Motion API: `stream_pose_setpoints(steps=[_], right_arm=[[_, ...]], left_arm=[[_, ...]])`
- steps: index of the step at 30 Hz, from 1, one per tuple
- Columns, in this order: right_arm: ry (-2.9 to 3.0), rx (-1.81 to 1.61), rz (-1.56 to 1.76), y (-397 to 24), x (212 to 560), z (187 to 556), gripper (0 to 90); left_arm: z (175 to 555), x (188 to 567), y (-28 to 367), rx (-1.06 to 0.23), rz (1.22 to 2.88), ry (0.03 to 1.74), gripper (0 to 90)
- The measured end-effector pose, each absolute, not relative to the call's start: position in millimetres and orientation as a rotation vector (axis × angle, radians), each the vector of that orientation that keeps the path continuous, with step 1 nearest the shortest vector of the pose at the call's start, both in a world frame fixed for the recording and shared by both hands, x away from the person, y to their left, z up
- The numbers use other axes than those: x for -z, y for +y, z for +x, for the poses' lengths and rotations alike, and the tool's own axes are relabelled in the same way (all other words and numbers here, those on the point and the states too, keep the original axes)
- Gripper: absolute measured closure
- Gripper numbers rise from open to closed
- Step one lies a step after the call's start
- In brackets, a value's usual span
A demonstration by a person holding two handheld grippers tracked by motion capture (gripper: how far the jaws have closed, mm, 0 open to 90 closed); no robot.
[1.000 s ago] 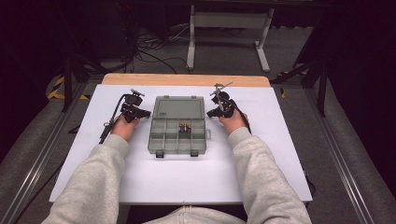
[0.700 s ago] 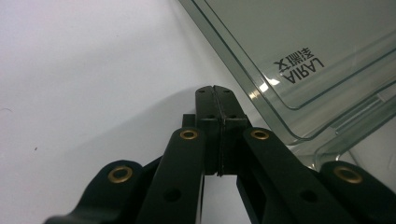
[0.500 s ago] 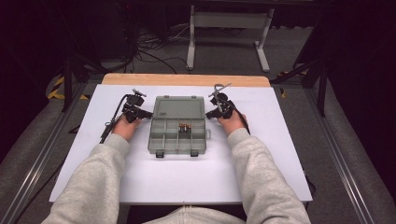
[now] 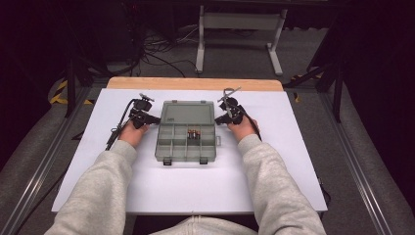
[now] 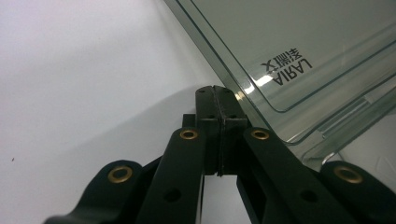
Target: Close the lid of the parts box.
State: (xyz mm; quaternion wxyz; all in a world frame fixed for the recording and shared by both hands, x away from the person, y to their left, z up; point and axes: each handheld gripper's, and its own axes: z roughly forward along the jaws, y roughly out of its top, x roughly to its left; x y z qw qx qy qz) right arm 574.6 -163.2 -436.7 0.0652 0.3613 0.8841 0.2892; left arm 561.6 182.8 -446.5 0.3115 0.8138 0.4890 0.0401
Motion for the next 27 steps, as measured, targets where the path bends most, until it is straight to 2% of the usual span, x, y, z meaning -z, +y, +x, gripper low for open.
stream_pose_setpoints(steps=[27], right_arm=[[2.629, -0.916, 1.082, -156.6, 439.6, 581.2, 90.0]], left_arm=[[565.2, 445.8, 174.2, -0.167, 2.152, 1.304, 89.2]])
